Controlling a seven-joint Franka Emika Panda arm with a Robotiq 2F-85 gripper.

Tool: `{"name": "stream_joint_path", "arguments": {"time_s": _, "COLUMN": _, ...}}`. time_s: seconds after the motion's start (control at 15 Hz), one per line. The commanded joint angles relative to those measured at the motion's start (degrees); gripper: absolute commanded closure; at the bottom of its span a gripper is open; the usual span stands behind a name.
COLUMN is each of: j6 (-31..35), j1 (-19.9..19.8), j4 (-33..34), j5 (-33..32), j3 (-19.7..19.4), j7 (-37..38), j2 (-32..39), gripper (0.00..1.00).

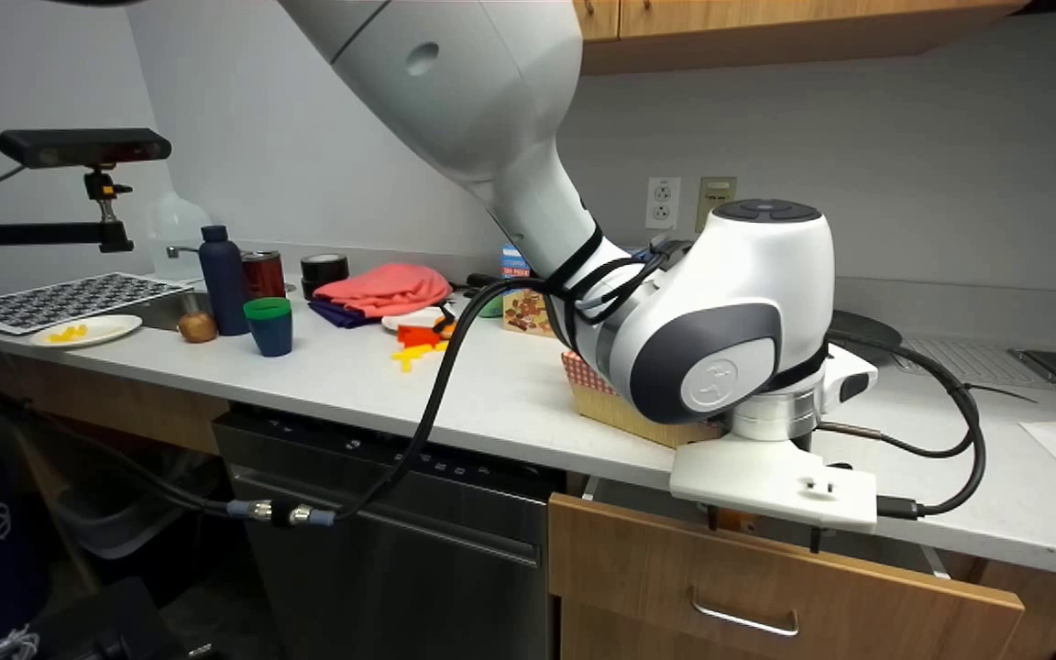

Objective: Pick up some of the fruits plush toy on the basket and put them in the drawer and close the drawer

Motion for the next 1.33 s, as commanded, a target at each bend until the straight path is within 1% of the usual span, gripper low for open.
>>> {"name": "stream_joint_path", "arguments": {"time_s": 0.0, "j6": -0.9, "j1": -0.3, "j4": -3.4, "j5": -1.4, "j3": -1.4, "j7": -1.6, "j2": -1.9, "gripper": 0.00}}
{"name": "stream_joint_path", "arguments": {"time_s": 0.27, "j6": -2.5, "j1": 0.1, "j4": -1.6, "j5": -1.9, "j3": -1.8, "j7": -2.0, "j2": 0.7, "gripper": 0.00}}
{"name": "stream_joint_path", "arguments": {"time_s": 0.8, "j6": -3.6, "j1": 0.4, "j4": 5.7, "j5": -1.0, "j3": -0.1, "j7": -0.8, "j2": 6.1, "gripper": 0.00}}
{"name": "stream_joint_path", "arguments": {"time_s": 1.07, "j6": -4.5, "j1": 0.6, "j4": 8.3, "j5": 0.0, "j3": 0.9, "j7": -0.3, "j2": 7.5, "gripper": 0.00}}
{"name": "stream_joint_path", "arguments": {"time_s": 1.27, "j6": -4.0, "j1": 0.9, "j4": 9.9, "j5": 1.0, "j3": 2.1, "j7": 0.6, "j2": 8.4, "gripper": 0.00}}
